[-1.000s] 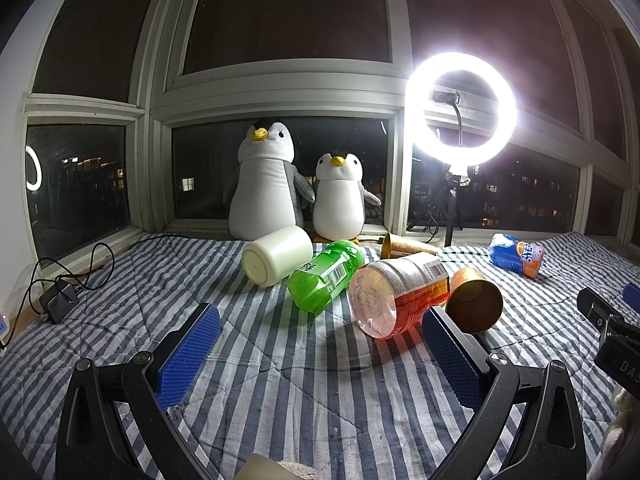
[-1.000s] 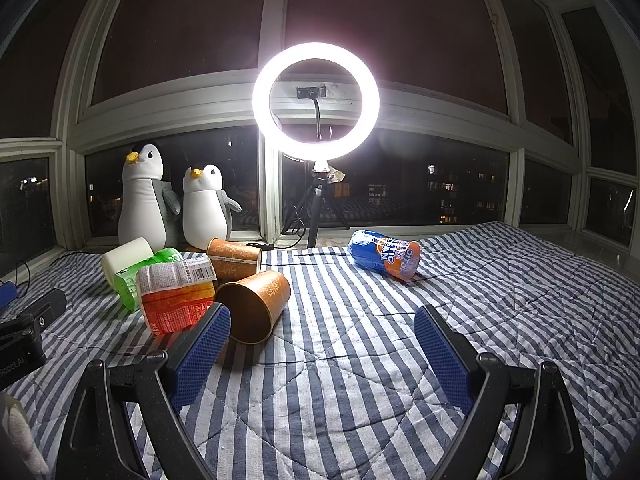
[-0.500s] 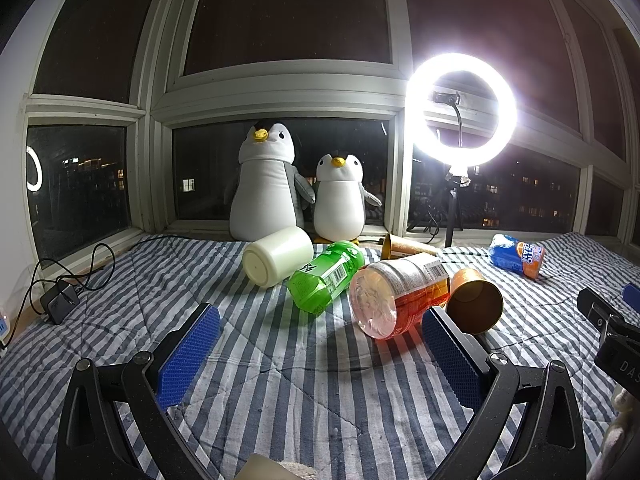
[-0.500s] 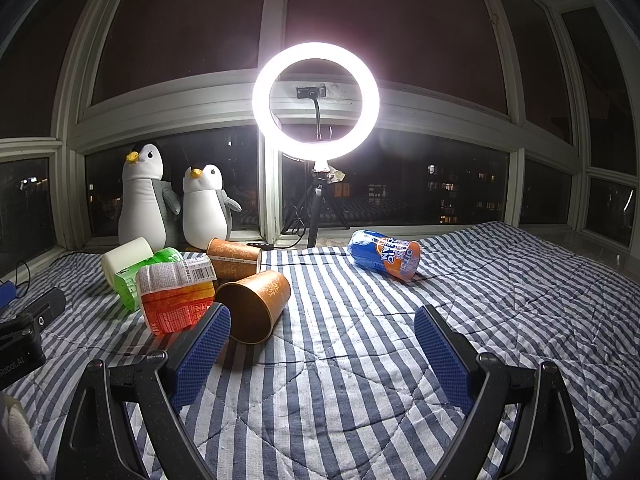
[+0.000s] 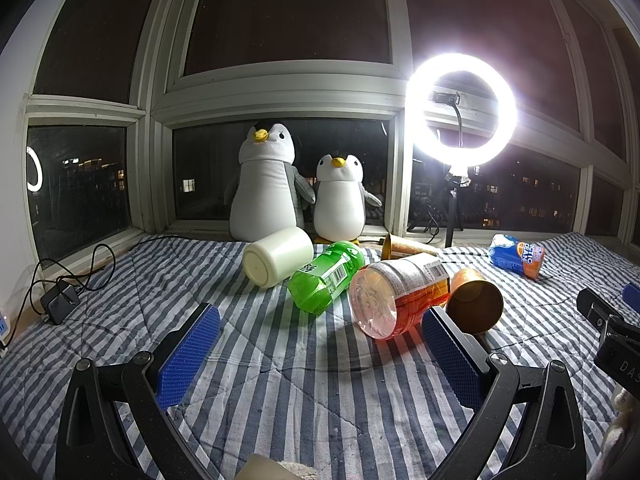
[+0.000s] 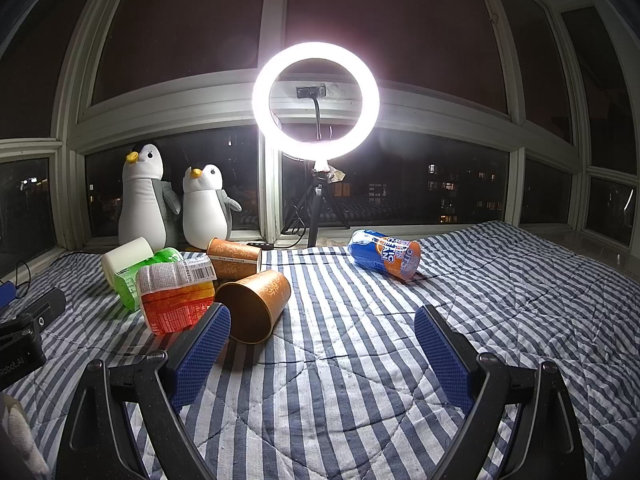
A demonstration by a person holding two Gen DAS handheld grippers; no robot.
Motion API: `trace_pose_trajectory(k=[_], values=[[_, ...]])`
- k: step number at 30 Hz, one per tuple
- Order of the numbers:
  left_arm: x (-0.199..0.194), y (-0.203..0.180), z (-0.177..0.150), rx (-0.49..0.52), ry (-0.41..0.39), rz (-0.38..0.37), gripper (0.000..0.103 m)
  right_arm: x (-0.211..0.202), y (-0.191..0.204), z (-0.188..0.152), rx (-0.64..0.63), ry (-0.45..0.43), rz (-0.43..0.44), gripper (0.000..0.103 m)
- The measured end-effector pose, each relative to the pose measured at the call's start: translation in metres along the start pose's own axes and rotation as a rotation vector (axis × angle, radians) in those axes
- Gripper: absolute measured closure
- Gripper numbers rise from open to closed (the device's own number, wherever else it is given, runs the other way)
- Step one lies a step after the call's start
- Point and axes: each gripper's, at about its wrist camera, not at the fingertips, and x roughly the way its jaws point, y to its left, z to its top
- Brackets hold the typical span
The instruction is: Flip cup upside down
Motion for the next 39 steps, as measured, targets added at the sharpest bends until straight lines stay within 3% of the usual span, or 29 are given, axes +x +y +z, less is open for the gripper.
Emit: trace_pose_trajectory(k=[39], values=[[-0.0021, 0.0016, 0.0027, 0.0, -0.003, 0.001, 0.001, 0.0019, 0.0003, -0.0001, 0.003, 0.013, 0.002, 0.011]])
